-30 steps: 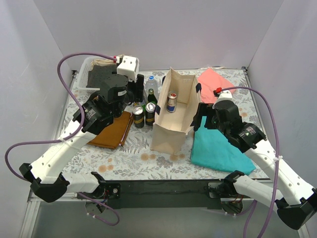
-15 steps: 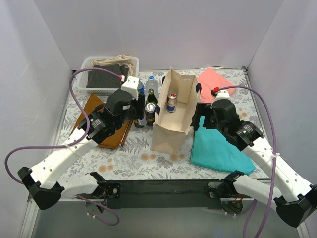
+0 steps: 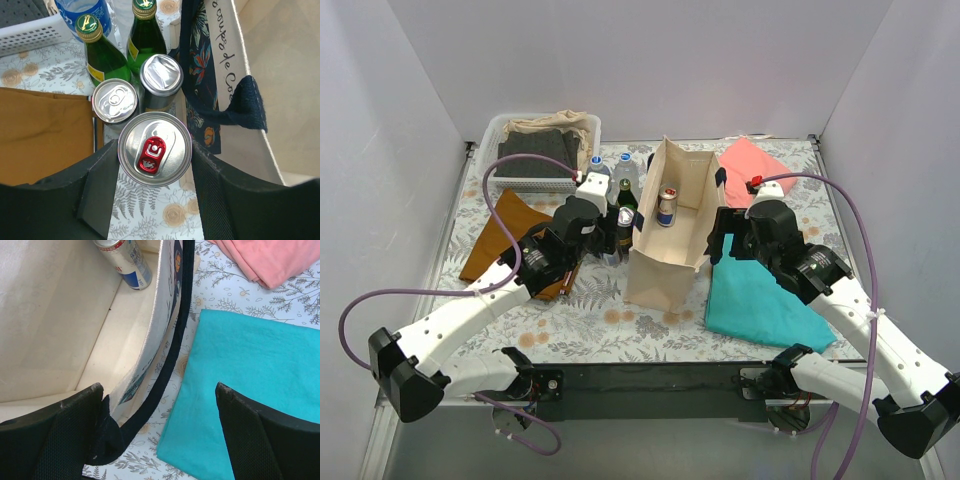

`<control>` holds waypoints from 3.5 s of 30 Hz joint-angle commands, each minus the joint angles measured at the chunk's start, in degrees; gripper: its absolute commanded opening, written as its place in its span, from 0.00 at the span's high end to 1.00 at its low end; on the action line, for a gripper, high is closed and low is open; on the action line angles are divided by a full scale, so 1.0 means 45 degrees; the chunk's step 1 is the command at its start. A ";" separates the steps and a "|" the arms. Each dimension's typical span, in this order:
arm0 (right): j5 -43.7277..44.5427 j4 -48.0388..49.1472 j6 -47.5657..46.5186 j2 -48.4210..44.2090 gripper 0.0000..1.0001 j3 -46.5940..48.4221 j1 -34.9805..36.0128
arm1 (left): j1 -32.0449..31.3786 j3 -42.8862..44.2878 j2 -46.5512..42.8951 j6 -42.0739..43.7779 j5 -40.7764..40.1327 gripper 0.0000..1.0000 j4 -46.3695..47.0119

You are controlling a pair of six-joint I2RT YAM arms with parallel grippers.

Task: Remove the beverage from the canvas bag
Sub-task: Place the drink at the center of the board.

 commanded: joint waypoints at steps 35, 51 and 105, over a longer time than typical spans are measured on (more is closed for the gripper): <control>0.0463 0.0338 0.0062 -0.0525 0.03 -0.0292 -0.0068 | -0.0798 -0.2891 0.2026 0.1279 -0.1938 1.00 0.6671; 0.0443 0.0339 -0.0017 -0.0388 0.02 -0.0233 -0.0068 | -0.0837 -0.4064 0.2202 0.0791 -0.2837 1.00 0.8311; 0.0443 0.0339 0.0042 -0.0662 0.02 -0.0506 -0.0087 | -0.0837 -0.3205 0.2007 0.0322 -0.2779 0.47 0.7159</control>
